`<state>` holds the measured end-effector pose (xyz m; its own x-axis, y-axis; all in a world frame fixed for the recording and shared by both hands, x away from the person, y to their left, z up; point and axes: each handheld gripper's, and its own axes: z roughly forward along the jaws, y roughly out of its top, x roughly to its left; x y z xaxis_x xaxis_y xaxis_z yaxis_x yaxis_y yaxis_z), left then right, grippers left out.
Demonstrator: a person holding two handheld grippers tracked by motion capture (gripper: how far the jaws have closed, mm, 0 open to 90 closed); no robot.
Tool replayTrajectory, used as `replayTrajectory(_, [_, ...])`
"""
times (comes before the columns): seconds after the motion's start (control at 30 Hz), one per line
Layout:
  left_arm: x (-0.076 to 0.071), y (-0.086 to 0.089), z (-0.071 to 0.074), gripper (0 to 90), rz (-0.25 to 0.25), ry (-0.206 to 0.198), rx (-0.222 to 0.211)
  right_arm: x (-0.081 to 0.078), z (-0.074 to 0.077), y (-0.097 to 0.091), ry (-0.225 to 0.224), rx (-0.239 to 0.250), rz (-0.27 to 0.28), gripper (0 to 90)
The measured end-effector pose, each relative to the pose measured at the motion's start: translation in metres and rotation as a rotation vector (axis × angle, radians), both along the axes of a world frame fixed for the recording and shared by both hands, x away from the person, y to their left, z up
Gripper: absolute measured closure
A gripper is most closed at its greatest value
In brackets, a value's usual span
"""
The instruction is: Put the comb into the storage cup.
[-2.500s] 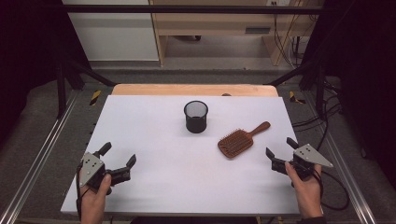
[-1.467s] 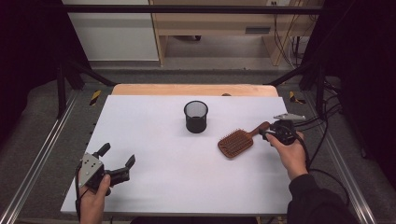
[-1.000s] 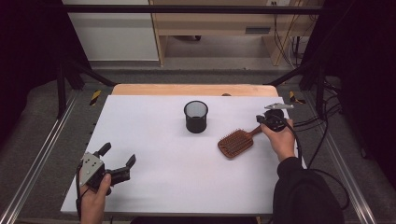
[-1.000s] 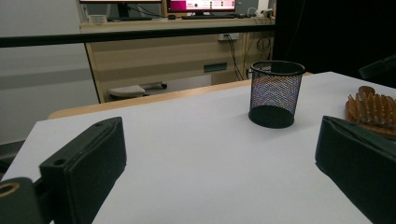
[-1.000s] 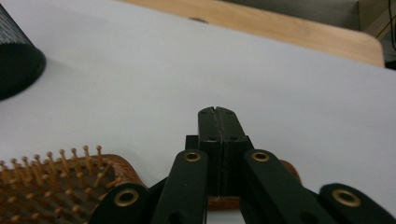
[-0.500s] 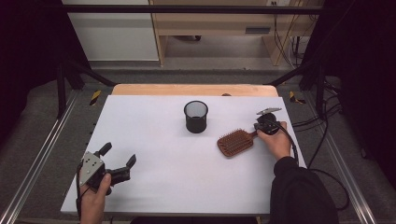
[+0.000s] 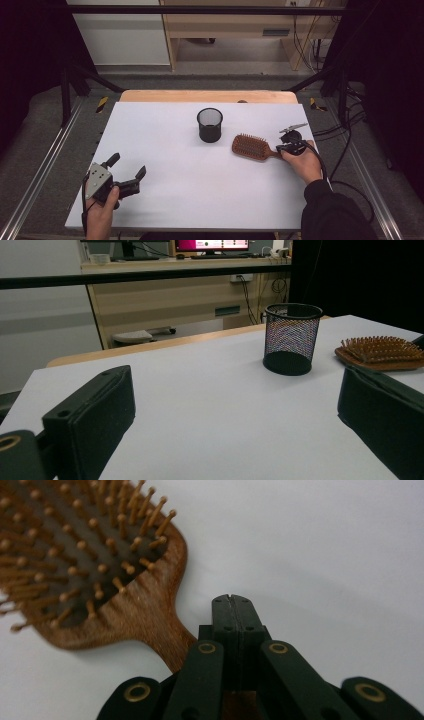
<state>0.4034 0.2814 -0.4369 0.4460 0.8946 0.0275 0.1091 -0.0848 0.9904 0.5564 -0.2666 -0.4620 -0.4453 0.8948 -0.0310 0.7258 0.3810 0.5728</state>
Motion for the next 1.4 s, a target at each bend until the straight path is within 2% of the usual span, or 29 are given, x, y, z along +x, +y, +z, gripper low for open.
replayTrajectory(0.07, [0.0, 0.0, 0.0, 2.1, 0.002, 0.001, -0.003, -0.009, 0.001, 0.0, 0.019, 0.024, -0.004, 90.0])
replayTrajectory(0.23, [0.0, 0.0, 0.0, 2.1, -0.001, 0.0, 0.0, -0.02, 0.001, 0.003, 0.047, 0.04, 0.01, 90.0])
replayTrajectory(0.7, [0.0, 0.0, 0.0, 2.1, -0.004, 0.0, 0.002, -0.042, 0.004, 0.013, 0.081, 0.1, 0.022, 90.0])
replayTrajectory(0.93, [-0.001, 0.001, 0.0, 2.1, -0.002, -0.001, 0.002, -0.044, 0.008, 0.011, 0.062, 0.104, 0.014, 90.0])
replayTrajectory(0.97, [-0.001, 0.001, 0.0, 2.1, -0.001, -0.002, 0.001, -0.045, 0.009, 0.01, 0.054, 0.111, 0.011, 90.0])
replayTrajectory(1.0, [0.0, 0.001, 0.0, 2.1, -0.001, -0.001, 0.0, -0.048, 0.014, 0.01, 0.027, 0.124, 0.008, 88.2])
replayTrajectory(1.03, [0.0, 0.001, 0.0, 2.1, -0.001, -0.001, 0.0, -0.048, 0.014, 0.01, 0.027, 0.124, 0.008, 88.2])
replayTrajectory(1.1, [0.0, 0.001, 0.0, 2.1, -0.003, 0.0, 0.002, -0.054, 0.021, 0.011, -0.002, 0.149, 0.008, 79.4])
replayTrajectory(1.13, [0.0, 0.001, 0.0, 2.1, -0.003, 0.0, 0.002, -0.054, 0.021, 0.011, -0.002, 0.149, 0.008, 79.4])
replayTrajectory(1.17, [0.0, 0.0, 0.0, 2.1, -0.004, -0.001, 0.003, -0.056, 0.024, 0.012, -0.018, 0.161, 0.006, 70.2])
replayTrajectory(1.2, [0.0, 0.0, 0.0, 2.1, -0.004, -0.002, 0.003, -0.056, 0.024, 0.012, -0.018, 0.161, 0.006, 70.2])
replayTrajectory(1.23, [0.0, 0.0, 0.0, 2.1, -0.004, -0.002, 0.003, -0.057, 0.027, 0.013, -0.028, 0.169, 0.005, 62.9])
replayTrajectory(1.27, [0.0, 0.0, 0.0, 2.1, -0.004, -0.002, 0.004, -0.057, 0.027, 0.013, -0.028, 0.169, 0.005, 62.9])
replayTrajectory(1.3, [-0.001, 0.0, 0.0, 2.1, -0.004, -0.001, 0.003, -0.057, 0.03, 0.016, -0.032, 0.174, 0.017, 50.6])
replayTrajectory(1.33, [-0.001, 0.0, 0.0, 2.1, -0.004, -0.001, 0.003, -0.057, 0.03, 0.016, -0.032, 0.174, 0.017, 50.6])
replayTrajectory(1.37, [-0.001, 0.001, 0.0, 2.1, -0.004, -0.001, 0.003, -0.057, 0.031, 0.018, -0.029, 0.169, 0.015, 41.7])
replayTrajectory(1.4, [-0.001, 0.001, 0.0, 2.1, -0.004, -0.001, 0.003, -0.057, 0.031, 0.02, -0.035, 0.165, 0.016, 37.6])
